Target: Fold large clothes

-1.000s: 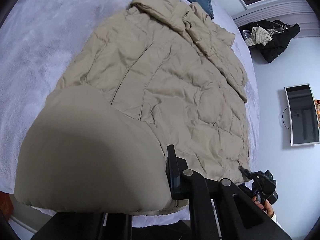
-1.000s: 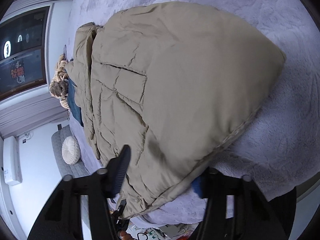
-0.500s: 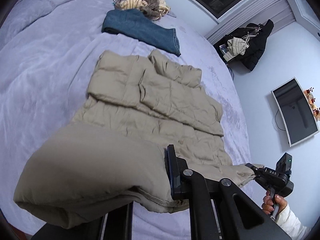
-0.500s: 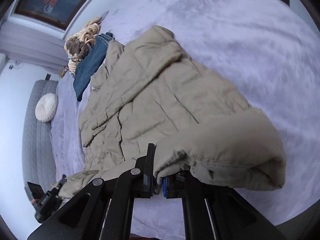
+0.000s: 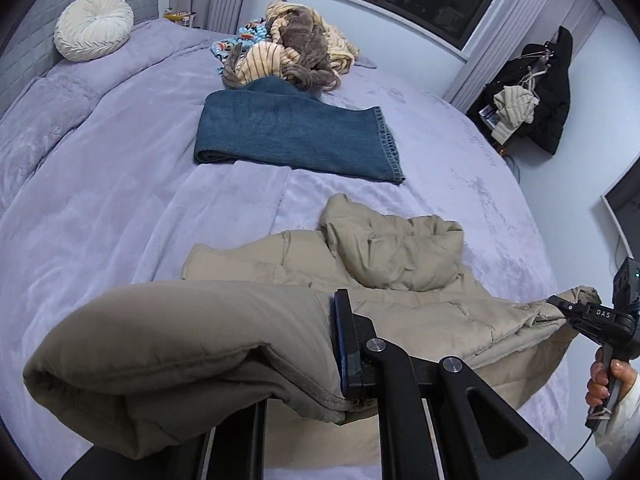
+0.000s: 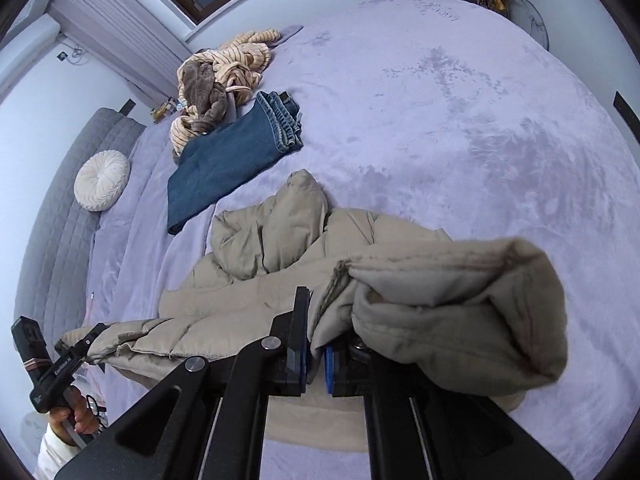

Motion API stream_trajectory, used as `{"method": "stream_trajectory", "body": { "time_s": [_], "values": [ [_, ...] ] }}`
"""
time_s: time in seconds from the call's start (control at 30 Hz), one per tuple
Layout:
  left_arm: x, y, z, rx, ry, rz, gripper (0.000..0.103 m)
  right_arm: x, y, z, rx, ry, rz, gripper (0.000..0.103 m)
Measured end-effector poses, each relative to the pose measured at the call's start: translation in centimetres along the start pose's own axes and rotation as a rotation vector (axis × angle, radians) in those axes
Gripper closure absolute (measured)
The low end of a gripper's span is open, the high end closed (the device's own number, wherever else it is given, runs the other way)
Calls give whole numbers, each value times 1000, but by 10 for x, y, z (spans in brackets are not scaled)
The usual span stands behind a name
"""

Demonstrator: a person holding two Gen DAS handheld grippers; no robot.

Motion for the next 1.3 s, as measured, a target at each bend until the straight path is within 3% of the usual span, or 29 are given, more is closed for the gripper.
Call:
{"method": "stream_trajectory", "body": {
  "time_s": [0.17, 0.37, 0.57, 0.63, 0.67, 0.7, 0.73, 0.77, 0.8, 0.83, 0.97, 1.0, 1.03, 1.07, 1.17, 1.3],
  "values": [
    [73, -12, -8, 12, -53, -39, 89, 63, 20, -24, 40, -35, 10, 97],
    [145, -28, -4, -15, -125, -55, 89, 118, 53, -25, 146, -51, -22, 96],
    [150, -28, -5, 15, -124, -54, 87, 137, 61, -30, 167, -45, -45, 95],
    [140, -28, -5, 26, -116, -42, 79, 134, 58, -32, 141, -58, -42, 93],
    [135, -29, -5, 19, -117, -34, 69, 132, 55, -33, 128, -63, -42, 92],
    [129, -30, -5, 14, -112, -36, 60, 129, 54, -34, 119, -67, -41, 86],
    [119, -32, -6, 11, -84, -48, 37, 125, 51, -34, 107, -65, -38, 73],
    [110, -32, -6, 16, -50, -68, 24, 120, 49, -35, 95, -57, -36, 60],
    [101, -32, -7, 25, -18, -83, 23, 114, 47, -36, 83, -46, -41, 35],
    [93, -32, -9, 33, 5, -86, 23, 107, 44, -37, 70, -24, -43, 26],
    [87, -32, -13, 39, 23, -74, 23, 88, 37, -35, 35, 18, -34, 27],
    [92, -30, -14, 58, 5, -57, 23, 87, 37, -32, 32, 15, -33, 42],
    [97, -27, -12, 72, -5, -48, 29, 88, 36, -27, 17, -2, -30, 73],
    [105, -25, -11, 93, -14, -54, 42, 92, 34, -23, 0, -23, -20, 83],
    [137, -26, -9, 138, -37, -165, 46, 113, 34, -12, -77, -74, 54, 87],
    [173, -43, -11, 89, -51, -188, 46, 135, 54, -23, -136, -40, 204, 95]
  ]
}}
Point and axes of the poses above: each gripper's, at about its wrist camera, not at the fingertips, and x roughly the way its jaws point, y to its right, z to its underside, the point moved 3 cm from there along x, roughly the way its jaws point, and after that the axes turned 1 degree about -z, right-handed, at the moved point
